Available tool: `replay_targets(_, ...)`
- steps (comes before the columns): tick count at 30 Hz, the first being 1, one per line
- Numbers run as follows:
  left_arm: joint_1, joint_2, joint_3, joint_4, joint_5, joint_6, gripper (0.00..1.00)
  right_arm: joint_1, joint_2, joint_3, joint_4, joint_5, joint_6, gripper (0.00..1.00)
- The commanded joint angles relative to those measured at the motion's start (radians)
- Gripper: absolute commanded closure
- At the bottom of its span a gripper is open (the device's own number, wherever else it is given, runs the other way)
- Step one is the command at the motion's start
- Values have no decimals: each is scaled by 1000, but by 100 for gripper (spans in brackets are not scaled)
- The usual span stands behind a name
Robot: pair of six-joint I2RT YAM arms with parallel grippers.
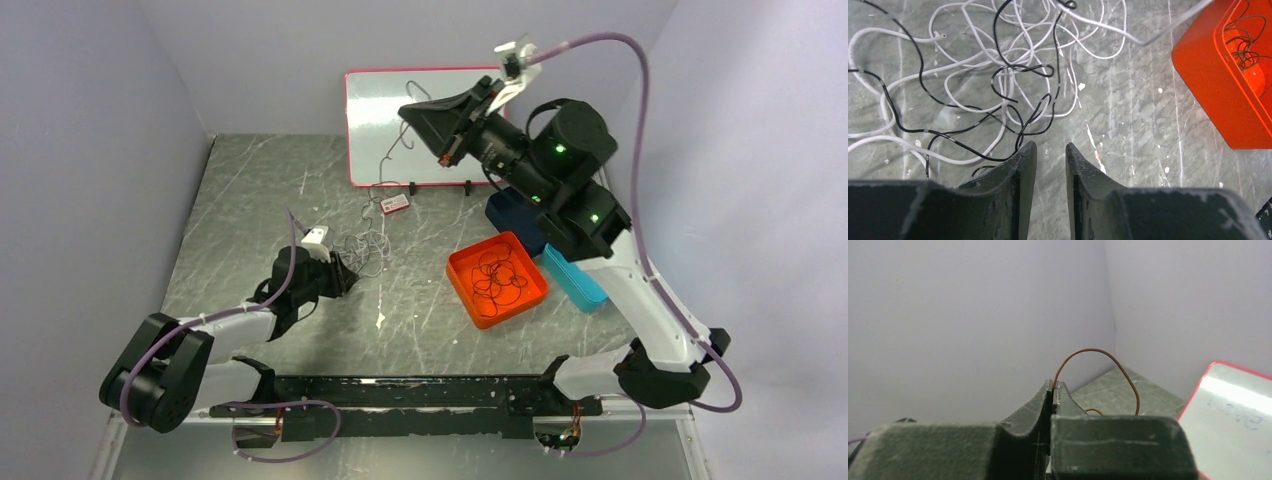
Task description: Untangle the cables
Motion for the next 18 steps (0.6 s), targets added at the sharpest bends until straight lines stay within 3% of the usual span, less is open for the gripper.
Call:
replay_targets(1, 1, 1, -17, 57, -35, -9, 67, 3, -59, -6, -9, 129, -74, 100)
replay_targets(18, 2, 65, 12, 10, -140, -57, 69, 3, -215, -70, 43, 396, -245, 100)
